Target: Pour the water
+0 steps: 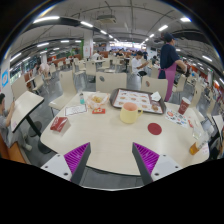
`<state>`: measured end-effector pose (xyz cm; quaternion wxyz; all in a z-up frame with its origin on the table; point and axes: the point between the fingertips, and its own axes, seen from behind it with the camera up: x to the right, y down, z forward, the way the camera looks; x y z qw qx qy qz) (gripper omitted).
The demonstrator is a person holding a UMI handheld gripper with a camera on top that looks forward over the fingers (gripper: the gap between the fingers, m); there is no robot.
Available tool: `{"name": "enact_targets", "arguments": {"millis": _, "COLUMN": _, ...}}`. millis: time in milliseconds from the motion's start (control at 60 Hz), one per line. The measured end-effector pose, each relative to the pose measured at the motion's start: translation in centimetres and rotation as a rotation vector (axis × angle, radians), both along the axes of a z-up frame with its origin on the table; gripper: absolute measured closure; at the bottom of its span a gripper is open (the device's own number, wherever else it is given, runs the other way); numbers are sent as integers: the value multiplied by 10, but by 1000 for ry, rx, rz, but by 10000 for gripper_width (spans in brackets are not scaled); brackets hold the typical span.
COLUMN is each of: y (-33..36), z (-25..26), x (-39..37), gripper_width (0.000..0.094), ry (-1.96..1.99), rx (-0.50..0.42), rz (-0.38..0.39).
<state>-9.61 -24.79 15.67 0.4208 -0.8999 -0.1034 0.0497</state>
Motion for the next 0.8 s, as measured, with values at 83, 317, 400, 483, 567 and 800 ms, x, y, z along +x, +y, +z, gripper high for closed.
{"name": "enact_targets", "arguments": {"millis": 83, "y": -1, "z": -1, "x": 9, "gripper_width": 89, "ry": -1, "rx": 4, "rz": -6}}
{"name": "enact_targets", "arguments": {"millis": 317, "y": -4, "z": -12, "x": 86, "gripper_width": 90, "ry": -3, "rx": 0, "rz": -44}}
{"name": "enact_targets", "arguments": {"millis": 400, "y": -9, "z": -21, "x": 127, "gripper_width": 88, "ry": -10, "rx": -9, "rz": -74}}
{"name": "enact_targets", "arguments": {"millis": 483, "y": -11, "z": -34, "x": 176, "gripper_width": 90, "ry": -20, "rx": -17, "rz": -113}}
{"name": "enact_targets", "arguments": {"millis": 567, "y": -15, "z": -46, "x": 226, "gripper_width": 88, "ry": -28, "rx": -25, "rz": -151}}
{"name": "enact_targets", "arguments": {"millis": 800, "y": -4, "z": -80, "x": 368, "gripper_width": 91, "ry": -47, "rx": -19, "rz": -279}}
